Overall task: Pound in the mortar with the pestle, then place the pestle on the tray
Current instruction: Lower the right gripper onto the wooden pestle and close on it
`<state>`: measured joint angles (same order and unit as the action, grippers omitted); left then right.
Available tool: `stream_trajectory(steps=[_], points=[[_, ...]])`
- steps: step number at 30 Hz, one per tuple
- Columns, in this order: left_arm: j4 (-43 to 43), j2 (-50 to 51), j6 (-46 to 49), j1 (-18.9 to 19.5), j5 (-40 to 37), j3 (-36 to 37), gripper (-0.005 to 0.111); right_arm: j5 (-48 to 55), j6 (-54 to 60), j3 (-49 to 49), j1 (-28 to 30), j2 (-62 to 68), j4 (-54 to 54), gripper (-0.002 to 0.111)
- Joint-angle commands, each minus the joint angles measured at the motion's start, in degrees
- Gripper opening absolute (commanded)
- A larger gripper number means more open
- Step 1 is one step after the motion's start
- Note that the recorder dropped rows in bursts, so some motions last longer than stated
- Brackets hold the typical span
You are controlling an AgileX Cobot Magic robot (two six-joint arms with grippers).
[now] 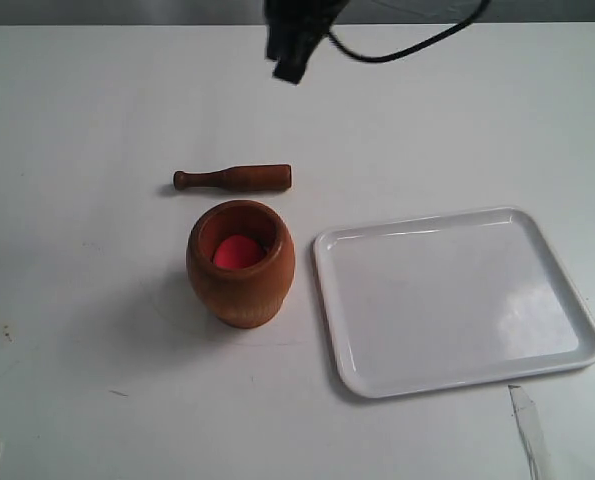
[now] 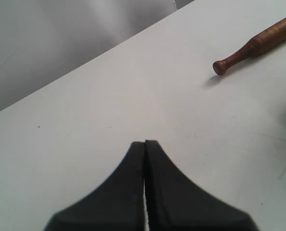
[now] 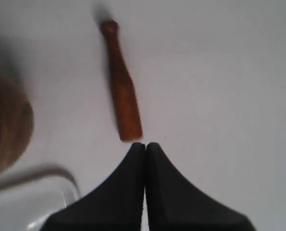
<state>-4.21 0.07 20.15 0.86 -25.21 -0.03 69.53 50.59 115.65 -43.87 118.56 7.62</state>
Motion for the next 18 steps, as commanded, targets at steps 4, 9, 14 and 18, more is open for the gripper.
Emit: stream_trajectory(steps=[4, 9, 14, 18], points=[[0.4, -0.1, -0.5, -0.4, 0.2, 0.0, 0.0, 0.4, 3.6, 10.5, -4.9, 12.2, 2.2, 0.0], [0.4, -0.1, -0.5, -0.4, 0.2, 0.0, 0.0, 0.4, 3.6, 15.7, -5.3, 17.7, 5.9, 0.0], [0.4, -0.1, -0.5, -0.4, 0.2, 0.0, 0.0, 0.4, 3.2, 15.8, -5.3, 20.9, 0.7, 0.0], [0.4, -0.1, -0.5, -0.4, 0.2, 0.0, 0.0, 0.4, 2.9, 15.8, -5.3, 21.6, -1.0, 0.0]])
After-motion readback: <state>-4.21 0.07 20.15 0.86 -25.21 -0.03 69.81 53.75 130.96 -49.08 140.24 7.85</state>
